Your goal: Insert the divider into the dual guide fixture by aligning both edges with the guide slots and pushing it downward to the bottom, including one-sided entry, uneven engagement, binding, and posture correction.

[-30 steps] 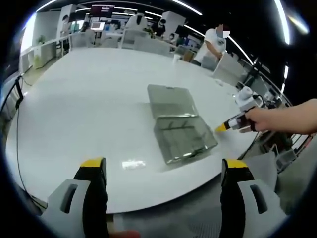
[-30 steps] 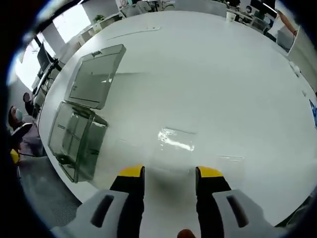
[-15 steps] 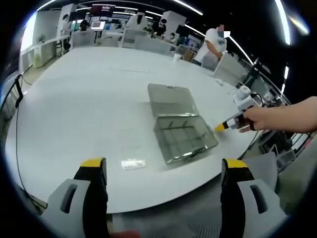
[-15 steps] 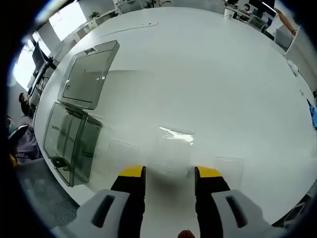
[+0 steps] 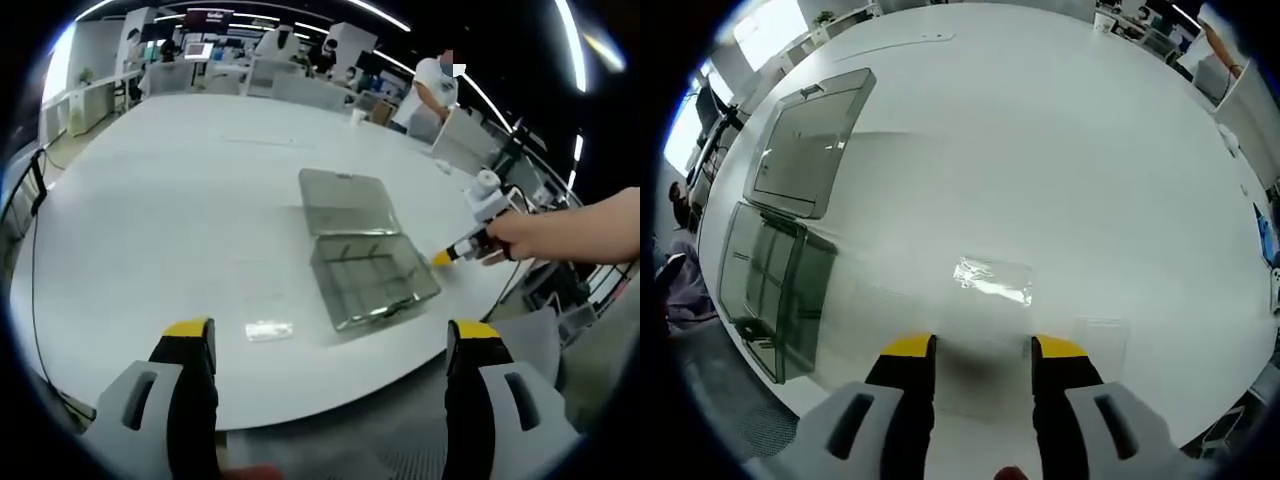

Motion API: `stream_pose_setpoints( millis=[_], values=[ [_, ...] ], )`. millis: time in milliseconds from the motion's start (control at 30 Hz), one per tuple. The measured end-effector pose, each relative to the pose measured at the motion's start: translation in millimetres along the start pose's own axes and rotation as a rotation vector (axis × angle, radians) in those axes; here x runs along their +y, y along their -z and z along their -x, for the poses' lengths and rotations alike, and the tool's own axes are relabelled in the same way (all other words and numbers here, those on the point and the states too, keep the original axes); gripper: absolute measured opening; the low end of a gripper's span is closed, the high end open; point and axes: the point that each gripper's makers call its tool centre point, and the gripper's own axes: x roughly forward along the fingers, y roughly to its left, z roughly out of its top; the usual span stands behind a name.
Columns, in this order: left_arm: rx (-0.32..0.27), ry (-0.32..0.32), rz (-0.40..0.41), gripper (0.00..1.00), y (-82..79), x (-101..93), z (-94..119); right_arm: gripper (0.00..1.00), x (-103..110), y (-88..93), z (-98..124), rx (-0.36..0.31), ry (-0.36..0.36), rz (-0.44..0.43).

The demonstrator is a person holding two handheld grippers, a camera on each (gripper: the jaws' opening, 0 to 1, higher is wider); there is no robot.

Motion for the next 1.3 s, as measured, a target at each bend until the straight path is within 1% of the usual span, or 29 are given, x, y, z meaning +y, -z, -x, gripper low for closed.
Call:
stream_pose_setpoints(
  millis=[67,333,500,633,667,900,933,1000,1300],
  values=[
    [-0.001,0.0,0.0,0.94,-0.5,0.1,0,0.31,-1,-1.1,-2,0.0,-0.002,0.006],
    [-0.002,-0.001,-0.002,0.94,-1.3,0.6,0,0.3,-5,-2.4,-7,0.003,-0.006,0.016],
    [-0.003,0.0,-0.003,0.94,-2.6,-0.4,0,0.3,-4,-1.4,-4,-0.001,-0.012,0.028],
    [-0.001,0.001,-0.007,0.94,-3.4,-0.7,0,0.29,-2,-0.7,-1,-0.011,-0.015,0.052],
    [-0.001,0.001,-0.008,0.94,-3.9,-0.6,0,0.29,-1,-1.0,-1,-0.014,-0.021,0.069],
    [0.0,0.001,-0.013,0.94,-5.3,-0.7,0,0.28,-3,-1.5,2,-0.031,-0.028,0.073],
    [0.0,0.001,-0.012,0.94,-5.3,-0.8,0,0.28,-4,-3.9,3,-0.042,-0.026,0.074],
    [-0.002,0.001,-0.011,0.94,-5.5,-1.0,-1,0.28,-2,-1.9,5,-0.036,-0.03,0.091],
    [0.001,-0.001,-0.011,0.94,-2.9,-0.1,1,0.28,-6,-0.9,2,-0.038,-0.036,0.087]
  ],
)
